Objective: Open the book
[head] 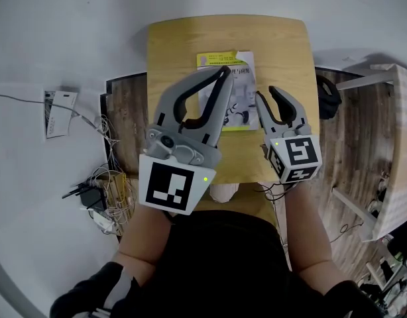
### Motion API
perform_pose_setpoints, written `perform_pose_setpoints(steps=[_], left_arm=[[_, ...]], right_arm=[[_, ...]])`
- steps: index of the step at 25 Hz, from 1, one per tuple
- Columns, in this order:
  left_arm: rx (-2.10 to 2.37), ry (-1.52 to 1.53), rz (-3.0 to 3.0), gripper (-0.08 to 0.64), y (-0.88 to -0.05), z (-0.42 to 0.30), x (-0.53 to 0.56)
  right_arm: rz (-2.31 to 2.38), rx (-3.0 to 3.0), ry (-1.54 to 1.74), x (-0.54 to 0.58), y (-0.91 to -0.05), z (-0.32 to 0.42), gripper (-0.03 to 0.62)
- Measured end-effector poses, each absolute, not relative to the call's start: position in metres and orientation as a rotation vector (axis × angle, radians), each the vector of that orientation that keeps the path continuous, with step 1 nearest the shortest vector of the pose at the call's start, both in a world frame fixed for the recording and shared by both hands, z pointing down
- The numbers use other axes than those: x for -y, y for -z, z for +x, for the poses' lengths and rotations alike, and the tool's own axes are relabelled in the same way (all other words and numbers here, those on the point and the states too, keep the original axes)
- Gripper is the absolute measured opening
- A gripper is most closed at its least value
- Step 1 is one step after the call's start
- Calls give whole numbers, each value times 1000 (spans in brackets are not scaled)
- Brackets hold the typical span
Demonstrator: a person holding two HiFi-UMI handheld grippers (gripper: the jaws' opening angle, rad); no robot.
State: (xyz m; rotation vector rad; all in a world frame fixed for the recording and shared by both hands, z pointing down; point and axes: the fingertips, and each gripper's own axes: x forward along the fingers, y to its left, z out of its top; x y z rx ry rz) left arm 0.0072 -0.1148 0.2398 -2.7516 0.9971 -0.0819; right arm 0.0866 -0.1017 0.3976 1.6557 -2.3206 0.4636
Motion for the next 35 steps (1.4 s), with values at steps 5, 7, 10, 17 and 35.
perform_pose_setpoints(steps=[5, 7, 10, 17, 35], left_arm=[[-981, 108, -2771, 8, -250, 16, 118], [-973, 120, -2776, 8, -255, 18, 118], [-960, 135, -2783, 8, -262, 22, 120], [-941, 174, -2798, 8, -273, 25, 126], [-925, 209, -2849, 8, -298, 30, 132]], right_arm=[[1636, 2277, -555, 103, -427, 92, 137], [1624, 2260, -583, 104, -438, 91, 137], [1607, 2233, -613, 105, -455, 94, 137], [1578, 2149, -746, 104, -498, 99, 137], [1488, 1986, -987, 102, -566, 98, 135]])
